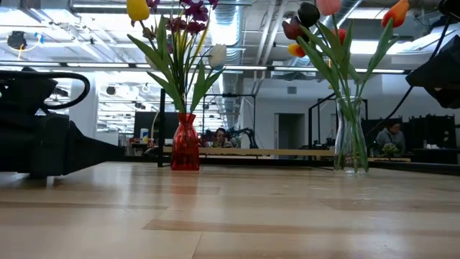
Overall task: Pick and place flowers into a vace then onto a shelf
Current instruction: Put the red vase on the shelf
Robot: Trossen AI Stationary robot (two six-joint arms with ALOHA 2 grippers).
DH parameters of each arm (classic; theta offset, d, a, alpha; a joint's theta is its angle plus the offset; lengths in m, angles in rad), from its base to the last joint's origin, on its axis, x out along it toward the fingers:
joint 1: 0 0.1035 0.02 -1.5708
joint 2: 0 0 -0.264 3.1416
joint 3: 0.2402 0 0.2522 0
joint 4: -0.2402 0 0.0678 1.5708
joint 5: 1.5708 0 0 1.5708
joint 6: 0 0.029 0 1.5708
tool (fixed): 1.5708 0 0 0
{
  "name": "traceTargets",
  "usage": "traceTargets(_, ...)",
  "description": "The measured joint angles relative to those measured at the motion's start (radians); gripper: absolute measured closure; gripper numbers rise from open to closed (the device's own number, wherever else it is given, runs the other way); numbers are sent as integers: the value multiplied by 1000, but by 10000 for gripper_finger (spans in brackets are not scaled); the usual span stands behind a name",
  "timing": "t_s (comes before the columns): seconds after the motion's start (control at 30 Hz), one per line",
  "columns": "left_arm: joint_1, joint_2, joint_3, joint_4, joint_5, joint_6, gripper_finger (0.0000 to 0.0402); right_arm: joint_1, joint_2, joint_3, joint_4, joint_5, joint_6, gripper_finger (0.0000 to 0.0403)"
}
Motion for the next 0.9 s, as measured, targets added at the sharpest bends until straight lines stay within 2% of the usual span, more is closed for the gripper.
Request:
traceTargets(0.27,0,1,-3,-1,-6,2,329,0,0,0,1,1,0,403)
traceTargets(0.47,16,1,-3,-6,-37,18,311,-1,0,0,11,2,0,403)
traceTargets(0.57,42,1,-3,-17,-16,17,306,-1,0,0,16,2,0,403)
traceTargets(0.77,67,2,-3,-20,-9,-58,317,-1,0,0,16,2,0,403)
traceTargets(0.9,72,2,-3,-17,-8,-16,327,-1,0,0,16,2,0,403)
